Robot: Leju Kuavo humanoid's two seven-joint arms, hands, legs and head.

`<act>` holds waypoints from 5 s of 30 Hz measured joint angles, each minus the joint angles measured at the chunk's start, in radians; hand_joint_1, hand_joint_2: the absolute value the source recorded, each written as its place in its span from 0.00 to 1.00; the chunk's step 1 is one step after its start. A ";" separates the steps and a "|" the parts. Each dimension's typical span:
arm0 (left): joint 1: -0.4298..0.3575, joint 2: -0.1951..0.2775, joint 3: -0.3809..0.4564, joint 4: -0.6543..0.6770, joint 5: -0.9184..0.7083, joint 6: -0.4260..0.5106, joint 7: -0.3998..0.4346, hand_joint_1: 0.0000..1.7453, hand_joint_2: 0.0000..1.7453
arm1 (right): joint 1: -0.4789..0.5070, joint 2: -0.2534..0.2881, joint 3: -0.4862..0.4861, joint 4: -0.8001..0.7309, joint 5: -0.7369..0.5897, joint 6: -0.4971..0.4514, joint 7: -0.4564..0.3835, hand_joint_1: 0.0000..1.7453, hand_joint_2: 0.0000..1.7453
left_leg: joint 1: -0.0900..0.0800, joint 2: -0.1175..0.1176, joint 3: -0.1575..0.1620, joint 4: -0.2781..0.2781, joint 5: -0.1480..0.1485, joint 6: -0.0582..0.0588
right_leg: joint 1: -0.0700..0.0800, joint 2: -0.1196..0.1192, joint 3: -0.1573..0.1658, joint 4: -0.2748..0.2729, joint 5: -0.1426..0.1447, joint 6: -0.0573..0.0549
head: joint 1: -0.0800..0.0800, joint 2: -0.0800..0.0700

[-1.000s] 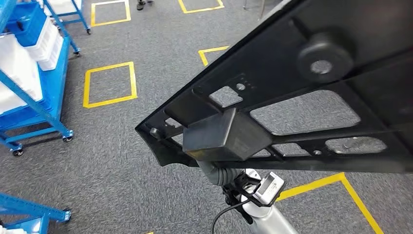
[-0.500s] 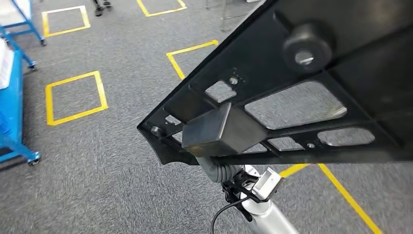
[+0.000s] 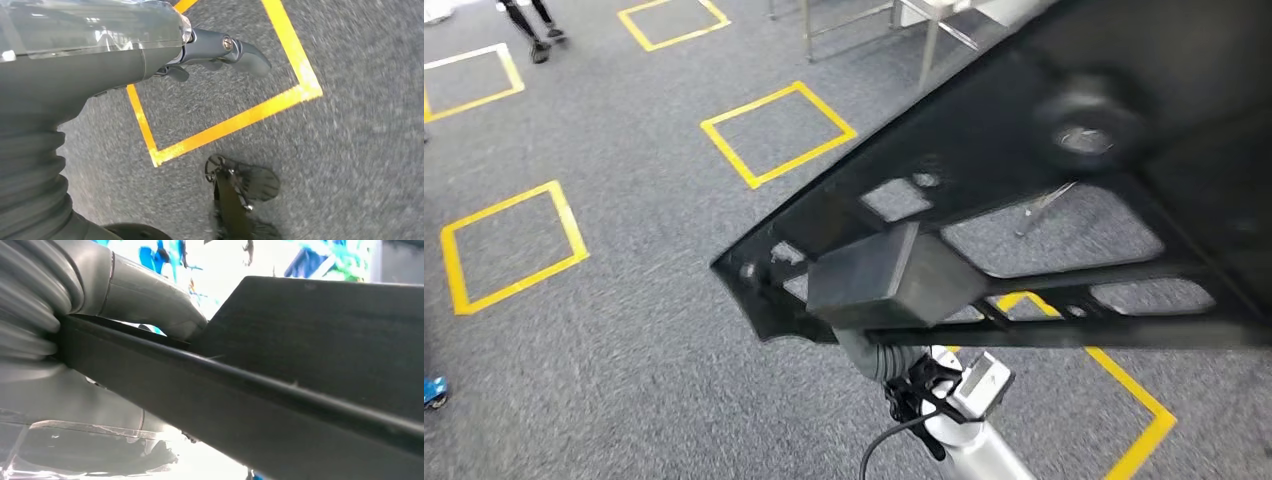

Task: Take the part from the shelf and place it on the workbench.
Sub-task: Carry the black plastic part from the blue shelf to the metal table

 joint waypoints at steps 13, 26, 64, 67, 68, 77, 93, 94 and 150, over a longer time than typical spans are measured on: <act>0.005 -0.002 0.012 0.000 -0.010 0.027 0.019 0.00 1.00 | 0.050 -0.008 -0.036 -0.035 0.019 -0.019 -0.013 1.00 1.00 | 0.008 -0.093 0.008 -0.098 0.090 0.029 | -0.004 0.137 -0.020 0.037 -0.018 0.037 | 0.000 0.000; 0.006 -0.020 0.016 0.000 -0.018 0.029 0.034 0.00 1.00 | 0.083 -0.037 -0.064 -0.062 0.031 -0.039 -0.014 1.00 1.00 | -0.008 0.057 0.039 -0.106 0.065 0.020 | 0.007 -0.038 -0.015 0.024 -0.013 0.028 | 0.000 0.000; 0.005 -0.031 0.010 0.000 -0.041 -0.022 -0.036 0.00 1.00 | 0.104 -0.067 -0.141 -0.063 0.022 -0.012 -0.014 1.00 1.00 | 0.000 -0.030 -0.093 0.175 -0.070 -0.003 | -0.007 0.035 0.002 0.010 -0.010 0.007 | 0.000 0.000; 0.008 -0.031 0.010 0.000 -0.041 -0.032 -0.037 0.00 1.00 | 0.103 -0.067 -0.141 -0.058 0.021 -0.004 -0.014 1.00 1.00 | 0.000 -0.042 -0.083 0.119 0.005 0.004 | -0.006 0.077 0.006 0.012 -0.011 0.009 | 0.000 0.000; 0.007 -0.031 0.010 0.000 -0.041 -0.037 -0.038 0.00 1.00 | 0.102 -0.067 -0.141 -0.057 0.021 -0.002 -0.014 1.00 1.00 | 0.000 -0.065 -0.053 0.043 0.046 0.008 | -0.007 0.089 0.008 0.014 -0.012 0.011 | 0.000 0.000; 0.004 -0.032 0.010 0.000 -0.040 -0.067 -0.042 0.00 1.00 | 0.083 -0.067 -0.141 -0.053 0.009 0.001 -0.014 1.00 1.00 | 0.004 -0.061 0.011 -0.111 0.096 0.048 | -0.008 0.045 -0.073 0.149 -0.084 0.057 | 0.000 0.000; 0.003 -0.030 0.010 0.000 -0.050 -0.104 -0.052 0.00 1.00 | 0.084 -0.068 -0.154 -0.027 -0.057 0.033 -0.013 1.00 1.00 | 0.002 -0.024 -0.060 0.086 -0.023 -0.004 | -0.007 0.005 0.009 0.010 -0.023 0.003 | 0.000 0.000; 0.006 -0.030 0.010 0.000 -0.050 -0.104 -0.052 0.00 1.00 | 0.084 -0.068 -0.154 -0.024 -0.054 0.031 -0.013 1.00 1.00 | 0.002 -0.028 -0.098 0.154 -0.043 -0.005 | -0.004 0.009 0.011 0.010 -0.026 -0.001 | 0.000 0.000; 0.013 -0.028 0.014 0.000 -0.065 -0.096 -0.065 0.00 1.00 | 0.137 -0.076 -0.182 -0.047 -0.033 -0.057 0.000 1.00 1.00 | 0.002 -0.104 0.022 -0.105 0.075 0.015 | -0.017 0.024 -0.005 0.024 -0.019 0.037 | 0.000 0.000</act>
